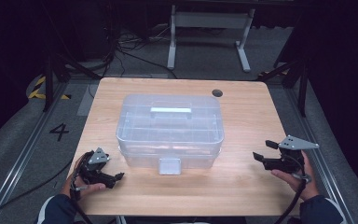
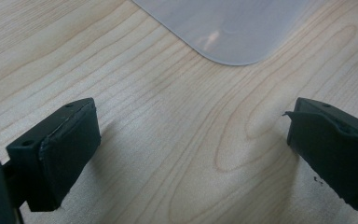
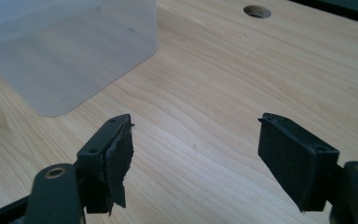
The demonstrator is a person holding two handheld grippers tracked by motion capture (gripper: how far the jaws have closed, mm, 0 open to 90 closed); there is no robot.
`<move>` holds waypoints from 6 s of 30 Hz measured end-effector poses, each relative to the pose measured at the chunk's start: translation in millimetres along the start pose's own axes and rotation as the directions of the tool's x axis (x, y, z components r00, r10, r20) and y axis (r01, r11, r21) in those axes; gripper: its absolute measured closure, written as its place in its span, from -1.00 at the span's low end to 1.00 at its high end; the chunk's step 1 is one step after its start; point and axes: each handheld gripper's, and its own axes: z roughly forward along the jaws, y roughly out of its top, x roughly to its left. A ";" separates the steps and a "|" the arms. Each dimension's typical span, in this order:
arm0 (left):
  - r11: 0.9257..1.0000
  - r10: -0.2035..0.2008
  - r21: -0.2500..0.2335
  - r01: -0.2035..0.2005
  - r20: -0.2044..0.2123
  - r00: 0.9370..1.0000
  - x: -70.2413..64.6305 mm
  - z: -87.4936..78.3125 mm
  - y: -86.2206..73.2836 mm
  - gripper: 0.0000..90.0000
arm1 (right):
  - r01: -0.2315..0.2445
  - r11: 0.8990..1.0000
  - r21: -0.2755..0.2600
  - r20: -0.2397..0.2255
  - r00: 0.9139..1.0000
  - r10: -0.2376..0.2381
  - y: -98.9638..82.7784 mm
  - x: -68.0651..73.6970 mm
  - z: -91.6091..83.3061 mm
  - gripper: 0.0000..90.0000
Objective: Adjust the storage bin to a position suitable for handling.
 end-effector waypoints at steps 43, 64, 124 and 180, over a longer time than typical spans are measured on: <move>1.000 -0.002 -0.005 0.002 -0.003 1.000 -0.7 -0.1 -0.1 -0.90 | 0.157 0.981 -0.114 -0.030 0.987 -0.161 111.2 24.5 5.9 -0.30; 1.000 -0.001 -0.006 0.001 -0.004 1.000 -0.6 -0.1 -0.1 -0.90 | 0.207 0.970 -0.129 -0.094 0.971 -0.220 147.3 51.0 34.7 -0.26; 0.999 -0.035 0.002 0.035 -0.057 0.998 -4.6 0.3 1.9 -0.91 | 0.337 0.933 -0.125 -0.270 0.893 -0.359 202.1 110.7 83.9 0.25; 0.959 0.016 -0.282 -0.040 -0.087 0.996 -25.4 -65.0 59.4 0.88 | 0.375 0.926 -0.045 -0.250 0.893 -0.374 239.6 111.3 96.6 0.62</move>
